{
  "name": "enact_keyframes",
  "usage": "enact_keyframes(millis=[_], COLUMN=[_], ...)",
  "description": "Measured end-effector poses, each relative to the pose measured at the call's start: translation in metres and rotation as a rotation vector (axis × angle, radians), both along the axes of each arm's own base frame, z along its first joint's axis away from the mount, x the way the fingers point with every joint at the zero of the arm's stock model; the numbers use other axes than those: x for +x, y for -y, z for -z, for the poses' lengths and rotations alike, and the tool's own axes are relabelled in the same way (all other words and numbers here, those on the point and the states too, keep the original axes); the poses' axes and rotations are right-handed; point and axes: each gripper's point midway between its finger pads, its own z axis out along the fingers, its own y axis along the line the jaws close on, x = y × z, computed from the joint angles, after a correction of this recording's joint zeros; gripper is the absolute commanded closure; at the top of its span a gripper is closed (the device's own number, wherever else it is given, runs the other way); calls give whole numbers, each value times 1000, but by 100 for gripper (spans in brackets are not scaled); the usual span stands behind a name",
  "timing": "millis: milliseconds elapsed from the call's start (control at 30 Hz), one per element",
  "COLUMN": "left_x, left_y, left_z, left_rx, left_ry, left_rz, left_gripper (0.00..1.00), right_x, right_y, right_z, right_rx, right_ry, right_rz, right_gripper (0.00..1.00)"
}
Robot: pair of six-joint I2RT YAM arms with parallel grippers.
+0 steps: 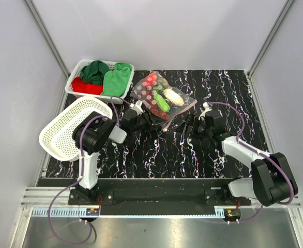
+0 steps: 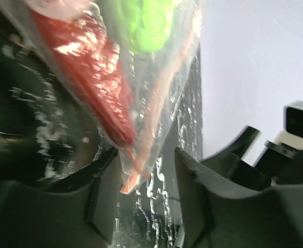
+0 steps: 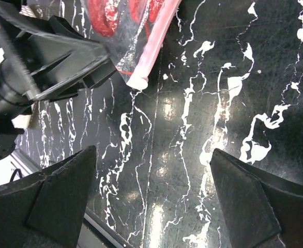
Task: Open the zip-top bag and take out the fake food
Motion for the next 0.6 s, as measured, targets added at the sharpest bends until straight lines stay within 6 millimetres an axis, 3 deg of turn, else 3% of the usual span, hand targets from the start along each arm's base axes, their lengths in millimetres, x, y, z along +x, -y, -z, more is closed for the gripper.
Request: enact_keyframes(millis=[233, 367, 600], left_x=[-7, -9, -11], left_y=[10, 12, 17], left_z=[-2, 2, -8], left_rx=[-27, -33, -81], left_ry=[-6, -26, -36], left_rz=[26, 29, 42], left_gripper=[70, 97, 100], right_x=[2, 5, 8], right_y=[-2, -7, -14], right_z=[2, 3, 18], right_rx=[7, 26, 75], right_ry=[2, 7, -59], right_rz=[-8, -19, -33], right_gripper=[0, 0, 15])
